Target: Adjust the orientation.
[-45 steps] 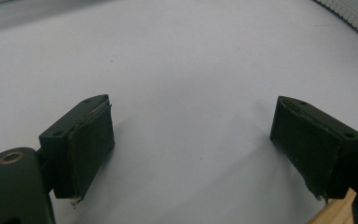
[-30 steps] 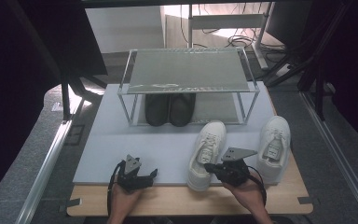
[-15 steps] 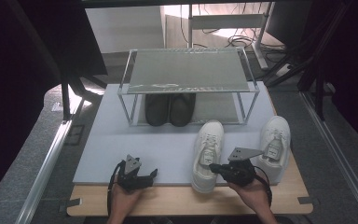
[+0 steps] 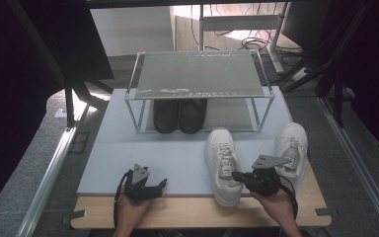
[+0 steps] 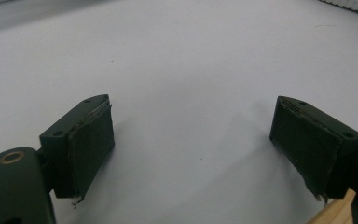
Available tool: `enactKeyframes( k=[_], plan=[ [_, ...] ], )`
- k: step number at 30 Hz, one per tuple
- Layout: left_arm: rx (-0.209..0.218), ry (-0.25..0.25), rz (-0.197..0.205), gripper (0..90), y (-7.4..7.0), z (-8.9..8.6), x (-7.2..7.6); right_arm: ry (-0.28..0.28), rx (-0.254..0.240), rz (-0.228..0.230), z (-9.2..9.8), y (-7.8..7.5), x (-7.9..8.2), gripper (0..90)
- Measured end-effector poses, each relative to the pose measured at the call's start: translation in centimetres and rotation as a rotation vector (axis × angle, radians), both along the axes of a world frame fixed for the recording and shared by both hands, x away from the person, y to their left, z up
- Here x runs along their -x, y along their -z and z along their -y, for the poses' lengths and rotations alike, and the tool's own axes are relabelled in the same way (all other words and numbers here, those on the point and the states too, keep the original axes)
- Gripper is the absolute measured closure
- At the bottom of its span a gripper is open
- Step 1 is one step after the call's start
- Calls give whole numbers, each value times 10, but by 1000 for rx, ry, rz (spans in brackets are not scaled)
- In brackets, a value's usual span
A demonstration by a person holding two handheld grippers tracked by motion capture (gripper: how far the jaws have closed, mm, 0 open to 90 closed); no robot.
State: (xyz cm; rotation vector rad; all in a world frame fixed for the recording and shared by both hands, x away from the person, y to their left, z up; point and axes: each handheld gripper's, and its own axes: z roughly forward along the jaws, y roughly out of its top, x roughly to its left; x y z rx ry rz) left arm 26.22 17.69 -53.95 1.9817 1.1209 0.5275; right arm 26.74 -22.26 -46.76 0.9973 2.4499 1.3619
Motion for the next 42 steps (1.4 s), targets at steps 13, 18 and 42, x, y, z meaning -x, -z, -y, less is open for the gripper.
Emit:
enactKeyframes(
  k=[13, 18, 42],
  plan=[
    [-1, 0, 0, 133, 0, 0, 0, 72, 15, -4, 19, -2, 0, 861],
    [-1, -1, 0, 132, 0, 0, 0, 79, 21, -24, 16, -8, 2, 803],
    [2, -3, 0, 133, 0, 0, 0, 200, 54, -78, 13, -20, -24, 558]
  ],
)
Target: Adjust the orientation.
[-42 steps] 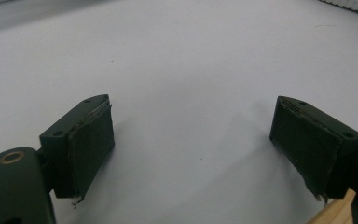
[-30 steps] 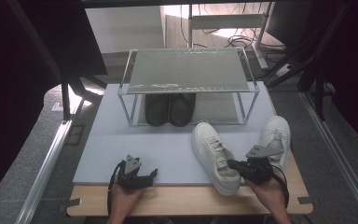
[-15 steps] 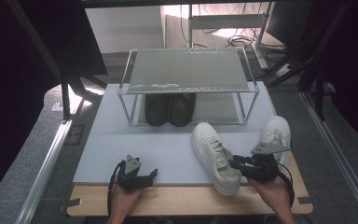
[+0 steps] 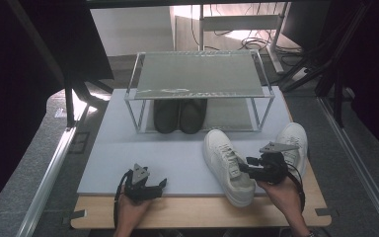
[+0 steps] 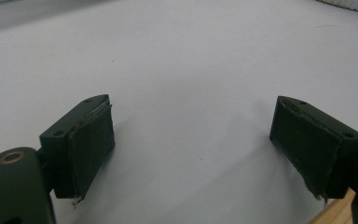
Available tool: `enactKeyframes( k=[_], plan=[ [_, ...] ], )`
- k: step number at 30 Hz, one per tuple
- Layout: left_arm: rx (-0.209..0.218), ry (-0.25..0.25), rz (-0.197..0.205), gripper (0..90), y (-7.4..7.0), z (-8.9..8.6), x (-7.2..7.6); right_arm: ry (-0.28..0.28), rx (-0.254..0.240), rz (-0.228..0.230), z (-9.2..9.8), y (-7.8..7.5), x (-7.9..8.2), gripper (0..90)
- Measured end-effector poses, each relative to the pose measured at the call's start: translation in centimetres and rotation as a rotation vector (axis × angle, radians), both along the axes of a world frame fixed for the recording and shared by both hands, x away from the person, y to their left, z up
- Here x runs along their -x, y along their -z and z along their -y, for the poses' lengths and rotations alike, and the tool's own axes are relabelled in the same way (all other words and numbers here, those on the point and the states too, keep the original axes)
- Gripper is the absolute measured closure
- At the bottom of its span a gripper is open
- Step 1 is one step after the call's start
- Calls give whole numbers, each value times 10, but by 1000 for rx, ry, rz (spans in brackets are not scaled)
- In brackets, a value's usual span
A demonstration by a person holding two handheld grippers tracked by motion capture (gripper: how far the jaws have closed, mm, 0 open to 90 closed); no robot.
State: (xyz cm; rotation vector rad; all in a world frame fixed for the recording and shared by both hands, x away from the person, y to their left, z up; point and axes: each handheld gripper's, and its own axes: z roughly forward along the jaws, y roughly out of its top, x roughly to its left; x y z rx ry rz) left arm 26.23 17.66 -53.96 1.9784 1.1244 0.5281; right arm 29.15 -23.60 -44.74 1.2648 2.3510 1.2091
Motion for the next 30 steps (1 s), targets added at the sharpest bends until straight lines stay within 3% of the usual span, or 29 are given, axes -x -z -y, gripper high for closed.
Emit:
enactKeyframes(
  k=[7, 15, 21, 30],
  plan=[
    [-3, 2, -1, 133, 0, 0, 0, 10, 7, -30, -5, 3, -9, 608],
    [-3, 1, -1, 132, 0, 0, 0, 6, 10, -40, -6, 3, -10, 698],
    [-3, 2, -1, 133, 0, 0, 0, 26, 2, -75, -7, 1, -11, 754],
    [-2, 1, -1, 133, 0, 0, 0, 39, -122, -146, -3, 2, -10, 782]
  ],
)
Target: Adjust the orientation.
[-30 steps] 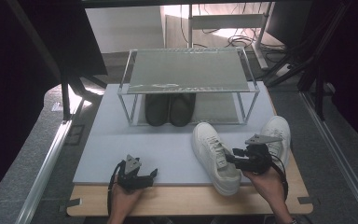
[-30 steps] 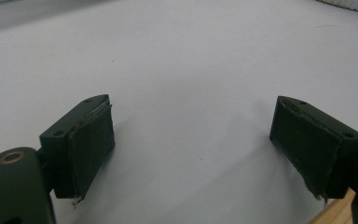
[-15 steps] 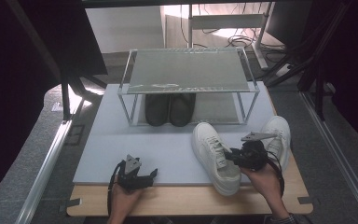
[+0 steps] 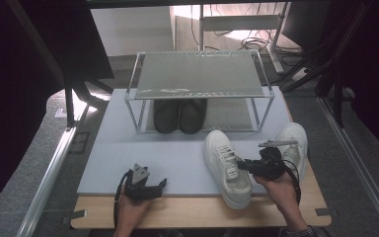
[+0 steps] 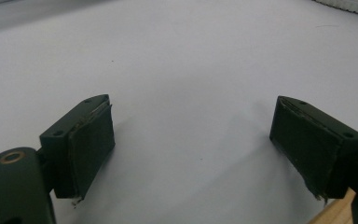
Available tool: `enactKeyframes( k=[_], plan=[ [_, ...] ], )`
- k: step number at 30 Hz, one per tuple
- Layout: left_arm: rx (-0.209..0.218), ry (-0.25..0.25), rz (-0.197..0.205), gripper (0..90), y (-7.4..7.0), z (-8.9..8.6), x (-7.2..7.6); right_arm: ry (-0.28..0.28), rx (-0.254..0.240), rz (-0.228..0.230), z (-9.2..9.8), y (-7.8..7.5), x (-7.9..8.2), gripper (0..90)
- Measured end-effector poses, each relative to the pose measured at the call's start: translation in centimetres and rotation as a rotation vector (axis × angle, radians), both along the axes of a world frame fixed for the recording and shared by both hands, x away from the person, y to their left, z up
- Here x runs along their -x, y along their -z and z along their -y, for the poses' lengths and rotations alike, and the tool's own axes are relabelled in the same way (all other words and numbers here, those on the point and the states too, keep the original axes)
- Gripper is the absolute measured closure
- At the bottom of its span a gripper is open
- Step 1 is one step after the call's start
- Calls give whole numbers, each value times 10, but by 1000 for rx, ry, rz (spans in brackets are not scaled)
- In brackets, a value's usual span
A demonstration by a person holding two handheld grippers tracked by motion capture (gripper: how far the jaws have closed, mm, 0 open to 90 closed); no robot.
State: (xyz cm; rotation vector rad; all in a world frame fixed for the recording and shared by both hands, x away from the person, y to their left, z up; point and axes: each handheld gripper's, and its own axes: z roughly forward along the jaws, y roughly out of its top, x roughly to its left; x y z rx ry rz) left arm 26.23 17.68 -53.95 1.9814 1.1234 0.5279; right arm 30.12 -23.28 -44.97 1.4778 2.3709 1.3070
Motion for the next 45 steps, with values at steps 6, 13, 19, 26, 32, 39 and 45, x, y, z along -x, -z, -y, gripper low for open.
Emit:
enactKeyframes(
  k=[6, 13, 19, 26, 32, 39, 45],
  plan=[
    [0, 0, 0, 133, 0, 0, 0, -13, -44, -12, -3, -4, -1, 793],
    [0, -1, -1, 133, 0, 0, 0, -60, -159, -77, -6, -1, -4, 799],
    [0, 0, 0, 133, 0, 0, 0, -113, -281, -140, -7, 4, -10, 800],
    [0, -1, 0, 133, 0, 0, 0, -123, -346, -149, -10, -2, -14, 796],
    [0, 0, 0, 133, 0, 0, 0, -117, -395, -155, -9, -4, -19, 797],
    [-1, 0, 0, 133, 0, 0, 0, -106, -426, -150, -6, -6, -22, 796],
    [-1, 0, 0, 133, 0, 0, 0, -104, -474, -154, -4, -8, -24, 796]
  ],
)
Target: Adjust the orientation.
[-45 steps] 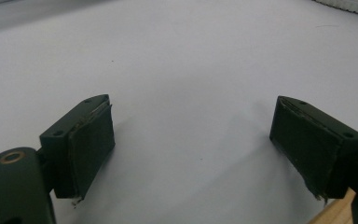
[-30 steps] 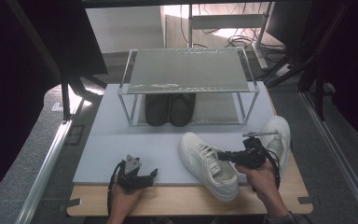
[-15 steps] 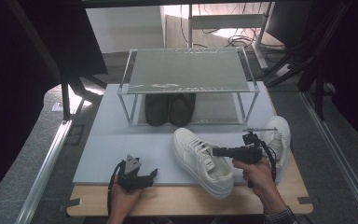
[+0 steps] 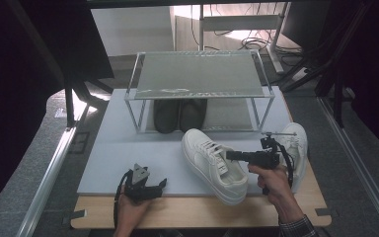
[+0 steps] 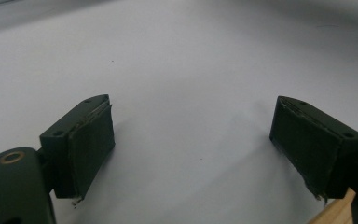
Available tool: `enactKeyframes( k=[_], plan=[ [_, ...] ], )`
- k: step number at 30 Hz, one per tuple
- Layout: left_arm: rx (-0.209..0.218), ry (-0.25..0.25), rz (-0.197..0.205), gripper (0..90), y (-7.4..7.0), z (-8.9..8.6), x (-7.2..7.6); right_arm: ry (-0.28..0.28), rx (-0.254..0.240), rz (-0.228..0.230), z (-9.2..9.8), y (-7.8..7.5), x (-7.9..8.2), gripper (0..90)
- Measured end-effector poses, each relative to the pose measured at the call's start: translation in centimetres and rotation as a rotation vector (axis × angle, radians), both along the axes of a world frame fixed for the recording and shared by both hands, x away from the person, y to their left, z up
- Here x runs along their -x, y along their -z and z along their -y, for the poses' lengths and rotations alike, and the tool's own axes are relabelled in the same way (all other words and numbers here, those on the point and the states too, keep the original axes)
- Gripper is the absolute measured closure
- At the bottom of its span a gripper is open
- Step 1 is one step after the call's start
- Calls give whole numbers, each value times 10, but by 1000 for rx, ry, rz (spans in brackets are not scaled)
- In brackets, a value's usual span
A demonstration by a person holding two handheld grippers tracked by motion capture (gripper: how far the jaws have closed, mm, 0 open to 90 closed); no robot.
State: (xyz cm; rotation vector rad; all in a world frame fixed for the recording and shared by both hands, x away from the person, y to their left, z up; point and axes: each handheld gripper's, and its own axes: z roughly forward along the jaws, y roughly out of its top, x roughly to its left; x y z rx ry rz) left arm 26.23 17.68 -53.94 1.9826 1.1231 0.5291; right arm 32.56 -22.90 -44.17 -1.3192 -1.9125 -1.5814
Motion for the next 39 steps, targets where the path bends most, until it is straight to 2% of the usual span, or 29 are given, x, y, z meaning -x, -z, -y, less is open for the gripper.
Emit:
enactKeyframes(
  k=[4, 11, 29, 39],
  plan=[
    [0, 0, 0, 133, 0, 0, 0, -5, -27, -5, -1, -2, -2, 796],
    [-2, 2, 2, 133, 0, 0, 0, -7, -45, 13, -6, -13, -5, 796],
    [0, 0, 3, 133, 0, 0, 0, -8, -116, 20, -13, -34, -15, 796],
    [1, 0, 4, 133, 0, 0, 0, -18, -143, 39, -17, -52, -17, 796]
  ],
)
